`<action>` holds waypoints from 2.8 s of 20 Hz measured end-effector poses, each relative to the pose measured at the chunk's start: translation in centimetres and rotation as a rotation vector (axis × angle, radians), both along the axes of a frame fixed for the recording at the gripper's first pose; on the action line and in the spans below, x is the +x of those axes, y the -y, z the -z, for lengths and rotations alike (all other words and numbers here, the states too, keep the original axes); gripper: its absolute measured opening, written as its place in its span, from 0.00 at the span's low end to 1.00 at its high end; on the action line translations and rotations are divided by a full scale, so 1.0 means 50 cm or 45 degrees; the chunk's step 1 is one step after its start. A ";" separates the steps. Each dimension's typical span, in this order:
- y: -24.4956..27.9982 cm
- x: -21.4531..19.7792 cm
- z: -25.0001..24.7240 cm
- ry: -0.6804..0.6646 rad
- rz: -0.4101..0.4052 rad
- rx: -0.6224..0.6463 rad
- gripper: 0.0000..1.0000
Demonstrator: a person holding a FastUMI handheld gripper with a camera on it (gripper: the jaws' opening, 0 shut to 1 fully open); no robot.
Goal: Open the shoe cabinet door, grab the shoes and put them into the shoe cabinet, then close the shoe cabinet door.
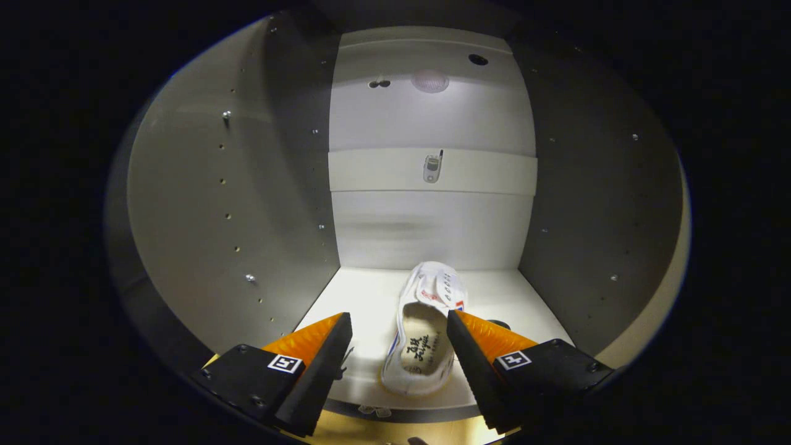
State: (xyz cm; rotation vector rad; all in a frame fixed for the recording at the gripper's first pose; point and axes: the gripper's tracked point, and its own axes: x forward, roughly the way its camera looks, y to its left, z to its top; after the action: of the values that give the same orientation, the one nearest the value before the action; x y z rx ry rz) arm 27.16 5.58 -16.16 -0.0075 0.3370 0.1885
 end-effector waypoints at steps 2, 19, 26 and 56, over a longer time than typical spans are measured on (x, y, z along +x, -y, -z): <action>0.010 -0.049 -0.025 0.024 0.019 0.008 0.98; 0.177 -0.667 -0.324 0.311 0.047 0.142 0.97; 0.386 -0.814 -0.394 0.432 -0.044 0.124 0.96; 0.458 -0.677 -0.337 0.360 0.040 0.104 0.98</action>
State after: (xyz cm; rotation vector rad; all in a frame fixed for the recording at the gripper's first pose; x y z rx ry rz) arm -6.69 -17.30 0.68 0.0517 0.0471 0.1673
